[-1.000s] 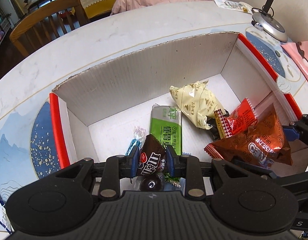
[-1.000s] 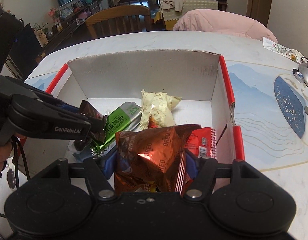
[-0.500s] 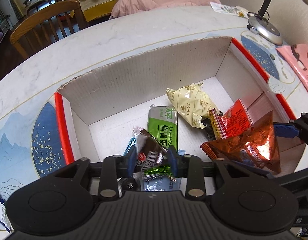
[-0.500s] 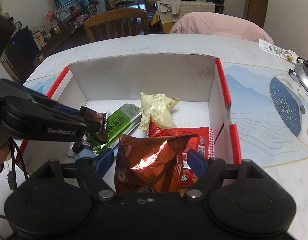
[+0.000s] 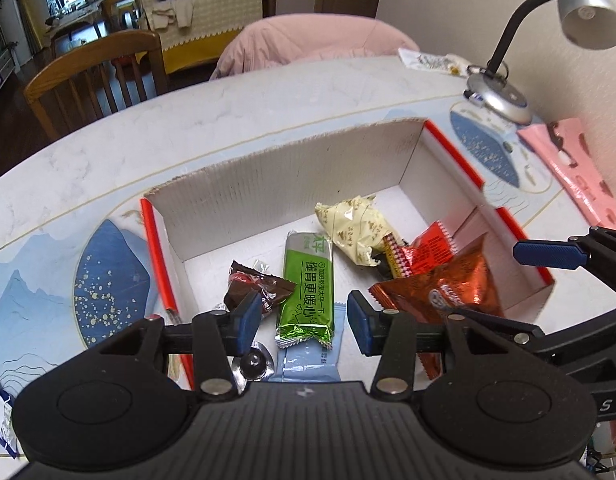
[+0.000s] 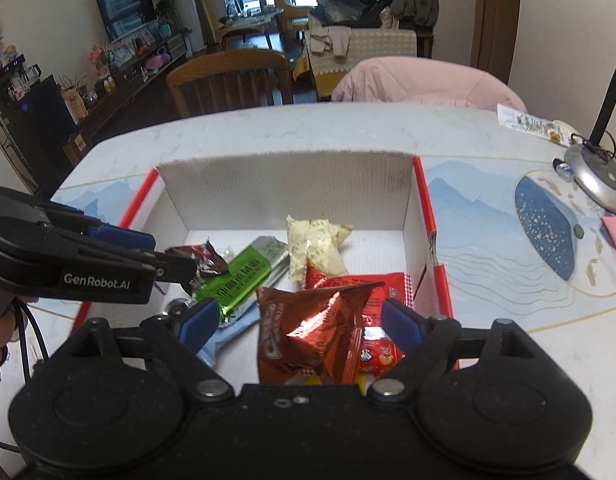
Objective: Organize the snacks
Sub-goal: 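Open both tools to release the Oreo bag and M&M packet, then lift both tools out and move back over the last snacks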
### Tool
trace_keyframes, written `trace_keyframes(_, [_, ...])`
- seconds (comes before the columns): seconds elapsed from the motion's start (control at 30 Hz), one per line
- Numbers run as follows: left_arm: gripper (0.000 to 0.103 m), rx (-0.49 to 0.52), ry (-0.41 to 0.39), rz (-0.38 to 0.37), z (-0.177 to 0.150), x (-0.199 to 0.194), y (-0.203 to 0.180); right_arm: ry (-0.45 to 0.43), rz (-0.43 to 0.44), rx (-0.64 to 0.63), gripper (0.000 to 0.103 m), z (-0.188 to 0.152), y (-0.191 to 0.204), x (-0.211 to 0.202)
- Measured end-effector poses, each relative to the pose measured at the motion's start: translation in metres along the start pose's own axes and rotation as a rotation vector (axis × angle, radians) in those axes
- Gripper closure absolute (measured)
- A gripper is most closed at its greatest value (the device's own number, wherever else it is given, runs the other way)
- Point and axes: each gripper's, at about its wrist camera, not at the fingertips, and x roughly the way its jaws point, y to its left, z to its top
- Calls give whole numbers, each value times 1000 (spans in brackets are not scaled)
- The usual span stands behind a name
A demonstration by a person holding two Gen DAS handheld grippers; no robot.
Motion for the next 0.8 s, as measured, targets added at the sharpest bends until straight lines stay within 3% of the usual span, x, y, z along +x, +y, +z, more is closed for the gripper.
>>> trace_keyframes(0.4, [57,4,-118,-26,-21,-59,20,-76,14,5,14,2,34,-35])
trace_keyframes(0.73, [55,-8,-170,-45,-46,-96,56,-116,37,-9,12,1,85,-51])
trace_keyframes(0.77, [53,-10,-174,-47,-48,-99,61,-120,37,-12,10,0,91,-52])
trace_keyframes(0.8, [45,-14,-180,-47,-51,-102,65,-126,37,-17,6,-1,96,-53])
